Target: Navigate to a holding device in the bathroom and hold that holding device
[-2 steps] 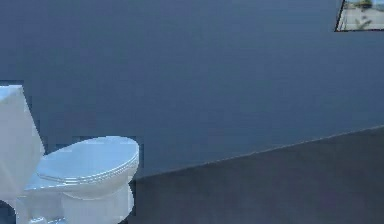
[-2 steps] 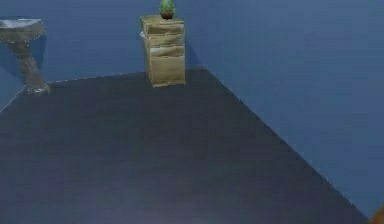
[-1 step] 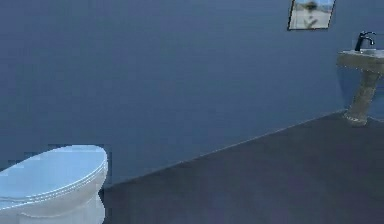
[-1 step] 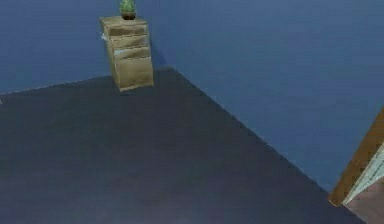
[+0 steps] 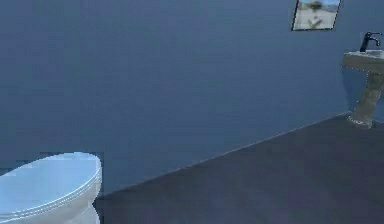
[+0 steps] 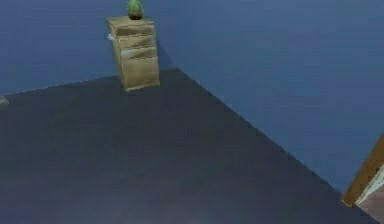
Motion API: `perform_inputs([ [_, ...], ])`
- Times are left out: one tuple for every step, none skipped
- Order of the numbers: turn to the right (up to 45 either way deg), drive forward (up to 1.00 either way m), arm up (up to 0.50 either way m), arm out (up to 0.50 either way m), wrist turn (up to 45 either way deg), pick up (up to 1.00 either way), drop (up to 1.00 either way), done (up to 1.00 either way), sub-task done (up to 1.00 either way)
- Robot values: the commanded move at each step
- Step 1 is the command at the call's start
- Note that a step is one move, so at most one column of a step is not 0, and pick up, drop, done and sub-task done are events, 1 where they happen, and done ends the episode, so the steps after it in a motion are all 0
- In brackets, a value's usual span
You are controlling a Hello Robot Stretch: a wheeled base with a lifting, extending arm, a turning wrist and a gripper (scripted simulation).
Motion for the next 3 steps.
perform_inputs([
  [-45.0, 0.0, 0.0, 0.0, 0.0, 0.0, 0.0, 0.0, 0.0],
  [-45.0, 0.0, 0.0, 0.0, 0.0, 0.0, 0.0, 0.0, 0.0],
  [-45.0, 0.0, 0.0, 0.0, 0.0, 0.0, 0.0, 0.0, 0.0],
])
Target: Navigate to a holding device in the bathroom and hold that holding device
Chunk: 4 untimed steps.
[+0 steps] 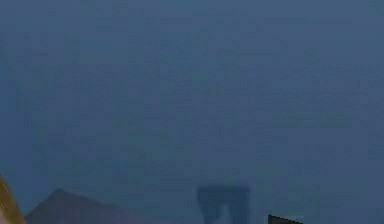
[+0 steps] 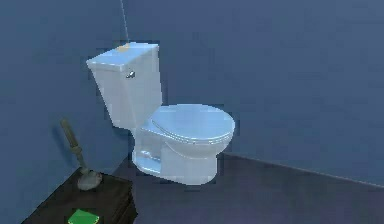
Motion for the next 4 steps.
perform_inputs([
  [-30.0, 0.0, 0.0, 0.0, 0.0, 0.0, 0.0, 0.0, 0.0],
  [45.0, 0.0, 0.0, 0.0, 0.0, 0.0, 0.0, 0.0, 0.0],
  [45.0, 0.0, 0.0, 0.0, 0.0, 0.0, 0.0, 0.0, 0.0],
  [27.0, 0.0, 0.0, 0.0, 0.0, 0.0, 0.0, 0.0, 0.0],
])
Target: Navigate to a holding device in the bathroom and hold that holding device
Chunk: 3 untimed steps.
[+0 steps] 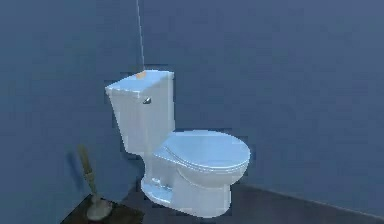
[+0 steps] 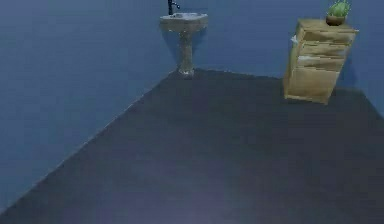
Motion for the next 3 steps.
perform_inputs([
  [0.0, 0.75, 0.0, 0.0, 0.0, 0.0, 0.0, 0.0, 0.0],
  [-45.0, 0.0, 0.0, 0.0, 0.0, 0.0, 0.0, 0.0, 0.0],
  [-45.0, 0.0, 0.0, 0.0, 0.0, 0.0, 0.0, 0.0, 0.0],
])
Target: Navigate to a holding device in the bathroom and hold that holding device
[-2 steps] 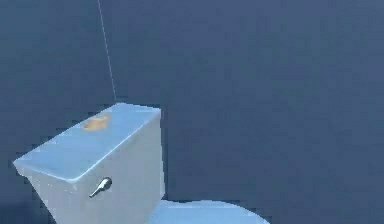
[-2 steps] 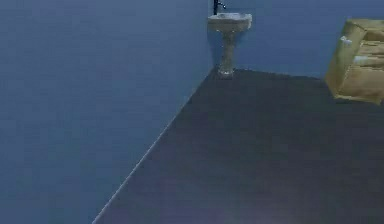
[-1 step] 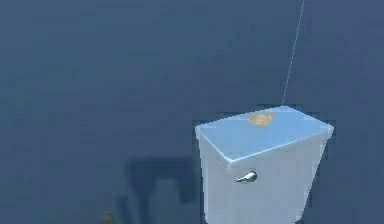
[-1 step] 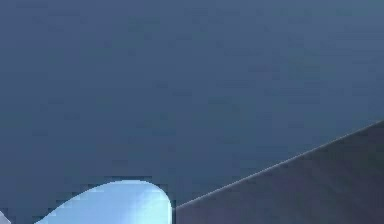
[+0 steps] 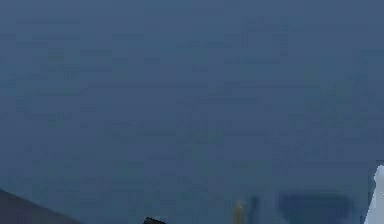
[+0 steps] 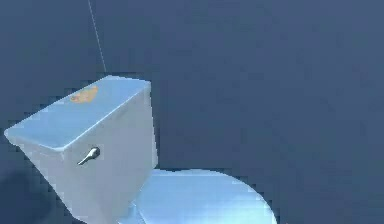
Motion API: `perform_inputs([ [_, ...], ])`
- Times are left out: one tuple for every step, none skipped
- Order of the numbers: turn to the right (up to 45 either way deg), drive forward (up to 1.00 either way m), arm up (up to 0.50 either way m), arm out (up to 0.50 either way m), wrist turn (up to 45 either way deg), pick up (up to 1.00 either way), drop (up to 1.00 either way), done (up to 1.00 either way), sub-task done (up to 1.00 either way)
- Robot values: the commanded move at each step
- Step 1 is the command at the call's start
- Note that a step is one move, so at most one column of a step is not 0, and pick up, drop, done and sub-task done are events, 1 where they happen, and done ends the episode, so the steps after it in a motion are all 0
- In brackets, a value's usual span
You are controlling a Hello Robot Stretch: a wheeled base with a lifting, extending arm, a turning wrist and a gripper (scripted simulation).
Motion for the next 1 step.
perform_inputs([
  [-45.0, 0.0, 0.0, 0.0, 0.0, 0.0, 0.0, 0.0, 0.0],
])
